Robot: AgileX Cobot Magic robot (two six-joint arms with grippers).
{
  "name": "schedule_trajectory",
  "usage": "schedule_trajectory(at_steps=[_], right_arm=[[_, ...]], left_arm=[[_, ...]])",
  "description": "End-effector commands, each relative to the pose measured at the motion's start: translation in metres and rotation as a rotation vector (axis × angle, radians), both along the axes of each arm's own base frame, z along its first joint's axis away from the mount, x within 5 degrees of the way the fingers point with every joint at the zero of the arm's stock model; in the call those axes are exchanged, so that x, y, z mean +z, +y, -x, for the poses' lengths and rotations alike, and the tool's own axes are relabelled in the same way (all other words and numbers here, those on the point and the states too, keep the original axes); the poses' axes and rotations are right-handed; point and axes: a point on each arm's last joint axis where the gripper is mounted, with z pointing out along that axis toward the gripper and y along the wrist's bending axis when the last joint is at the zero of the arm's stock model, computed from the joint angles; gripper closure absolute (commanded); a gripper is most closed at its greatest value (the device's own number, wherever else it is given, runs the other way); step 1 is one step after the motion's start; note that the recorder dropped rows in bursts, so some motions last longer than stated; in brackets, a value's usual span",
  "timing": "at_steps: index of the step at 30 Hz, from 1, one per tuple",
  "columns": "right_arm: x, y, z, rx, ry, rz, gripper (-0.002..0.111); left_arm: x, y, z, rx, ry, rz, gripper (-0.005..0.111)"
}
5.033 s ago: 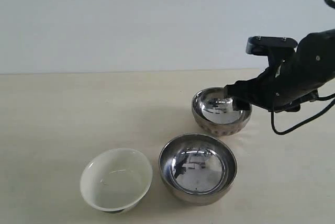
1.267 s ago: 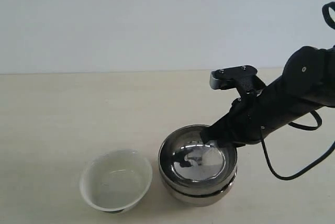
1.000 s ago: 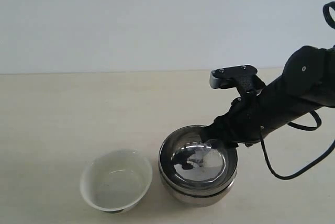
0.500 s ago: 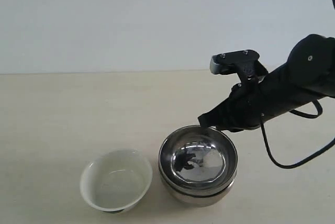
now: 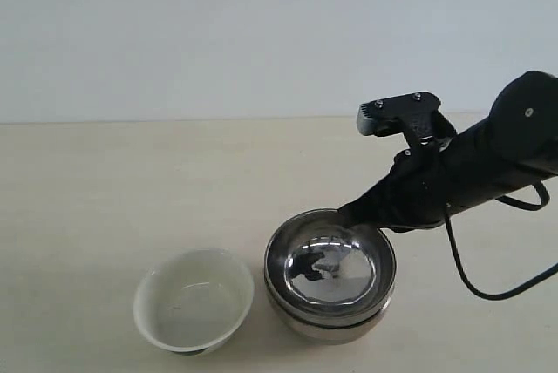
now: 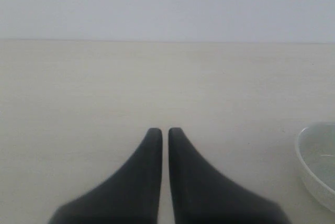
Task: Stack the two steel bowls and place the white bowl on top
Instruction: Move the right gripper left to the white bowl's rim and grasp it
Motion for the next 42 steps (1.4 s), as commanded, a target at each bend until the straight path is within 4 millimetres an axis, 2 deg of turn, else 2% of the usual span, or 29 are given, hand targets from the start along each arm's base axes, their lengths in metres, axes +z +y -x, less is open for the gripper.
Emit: schedule_trajectory(at_steps=[1, 13, 19, 23, 25, 28, 31, 35, 36, 37, 42], right_arm=[[-0.003, -0.003, 0.003, 0.005, -0.02, 0.016, 0.108], [0.001, -0.002, 0.001, -0.023, -0.04, -0.011, 0.108], [0.021, 0.008, -0.006, 0.03, -0.068, -0.026, 0.108], [0.048, 0.027, 0.003, 0.131, -0.167, -0.041, 0.108], [0.057, 0.043, 0.015, 0.216, -0.219, -0.038, 0.108], [0.061, 0.068, 0.034, 0.34, -0.26, -0.031, 0.107], [0.062, 0.091, 0.056, 0.448, -0.273, -0.033, 0.093], [0.058, 0.12, 0.081, 0.572, -0.31, -0.032, 0.055], [0.055, 0.125, 0.086, 0.588, -0.313, -0.033, 0.049], [0.052, 0.131, 0.09, 0.609, -0.312, -0.03, 0.046], [0.021, 0.154, 0.106, 0.737, -0.292, 0.041, 0.046]], left_arm=[[0.0, 0.0, 0.0, -0.003, -0.007, 0.005, 0.103], [0.0, 0.0, 0.0, -0.003, -0.007, 0.005, 0.103], [0.0, 0.0, 0.0, -0.003, -0.007, 0.005, 0.103], [0.0, 0.0, 0.0, -0.003, -0.007, 0.005, 0.103], [0.0, 0.0, 0.0, -0.003, -0.007, 0.005, 0.103], [0.0, 0.0, 0.0, -0.003, -0.007, 0.005, 0.103], [0.0, 0.0, 0.0, -0.003, -0.007, 0.005, 0.103], [0.0, 0.0, 0.0, -0.003, -0.007, 0.005, 0.103], [0.0, 0.0, 0.0, -0.003, -0.007, 0.005, 0.103], [0.0, 0.0, 0.0, -0.003, -0.007, 0.005, 0.103], [0.0, 0.0, 0.0, -0.003, -0.007, 0.005, 0.103]])
